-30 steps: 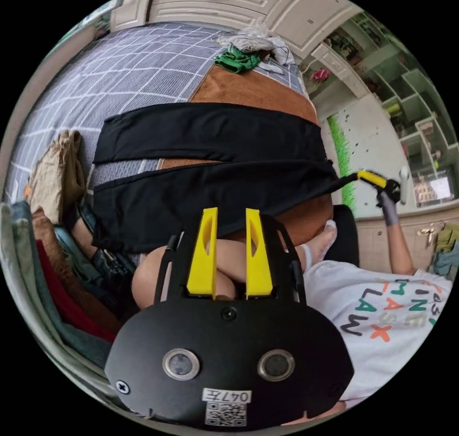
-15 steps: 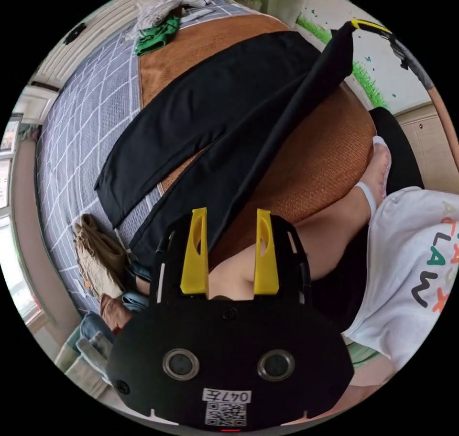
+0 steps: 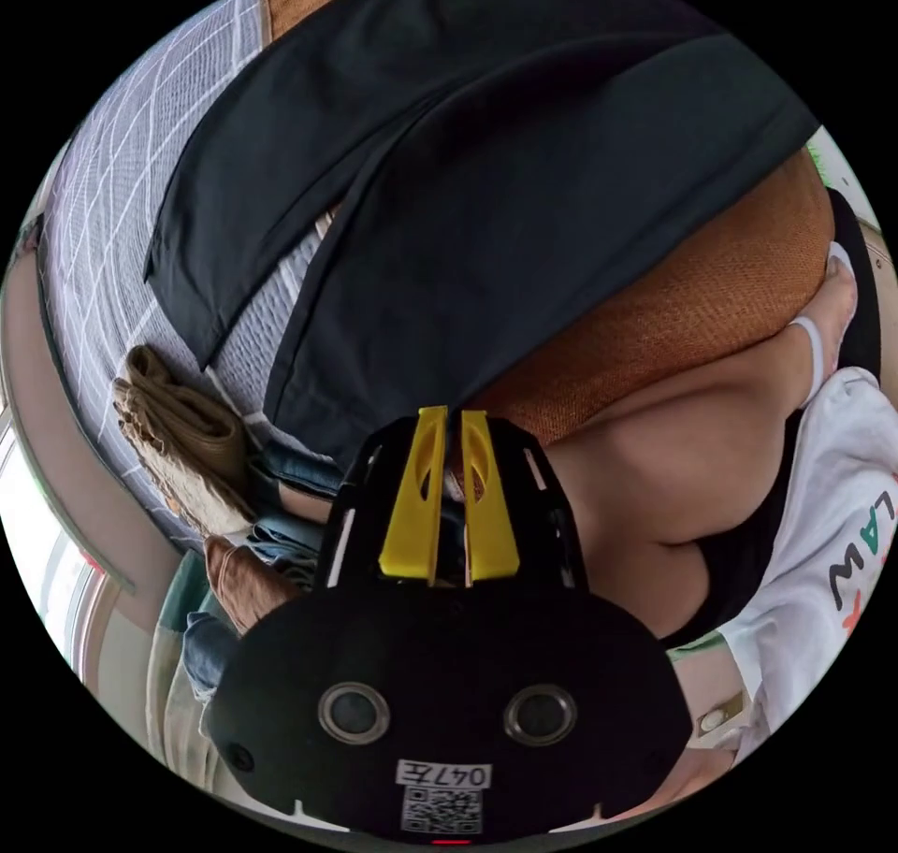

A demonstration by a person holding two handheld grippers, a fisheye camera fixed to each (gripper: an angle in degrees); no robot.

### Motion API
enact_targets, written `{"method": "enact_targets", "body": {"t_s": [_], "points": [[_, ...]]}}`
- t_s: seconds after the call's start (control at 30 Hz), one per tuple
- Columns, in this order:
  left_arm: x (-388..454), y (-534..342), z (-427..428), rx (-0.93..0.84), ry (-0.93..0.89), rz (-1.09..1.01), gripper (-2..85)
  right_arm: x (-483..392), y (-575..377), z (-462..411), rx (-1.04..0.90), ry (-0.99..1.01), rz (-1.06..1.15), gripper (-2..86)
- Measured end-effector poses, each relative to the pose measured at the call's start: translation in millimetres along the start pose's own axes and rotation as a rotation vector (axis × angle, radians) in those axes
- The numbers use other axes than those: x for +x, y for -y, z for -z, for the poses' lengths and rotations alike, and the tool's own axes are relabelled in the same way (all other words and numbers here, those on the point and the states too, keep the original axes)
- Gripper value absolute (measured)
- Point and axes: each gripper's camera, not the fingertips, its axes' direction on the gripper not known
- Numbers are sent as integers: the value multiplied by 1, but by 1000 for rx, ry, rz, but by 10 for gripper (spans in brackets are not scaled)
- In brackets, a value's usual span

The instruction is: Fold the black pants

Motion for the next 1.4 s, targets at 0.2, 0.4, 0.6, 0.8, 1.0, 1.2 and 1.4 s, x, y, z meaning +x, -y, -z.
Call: {"method": "enact_targets", "body": {"t_s": [0.2, 0.4, 0.6, 0.8, 1.0, 1.2, 1.4], "points": [[-10, 7, 59, 90, -3, 162, -5, -19, -8, -44, -90, -4, 82, -7], [-1, 3, 150, 118, 47, 182, -6, -41, -37, -79, -258, 61, 228, -6], [-27, 90, 194, 52, 98, 37, -6, -29, -12, -129, -231, 202, 182, -4], [-76, 255, 182, -166, 78, -92, -7, -26, 65, -243, -271, 145, 102, -4], [-114, 382, 159, -291, 8, -71, -7, -43, 124, -368, -369, 41, 38, -8], [-127, 432, 152, -300, 11, -74, -7, -65, 135, -434, -423, 6, 15, -8], [-139, 458, 122, -315, -50, -51, -7, -85, 126, -473, -438, 52, -64, -8]]}}
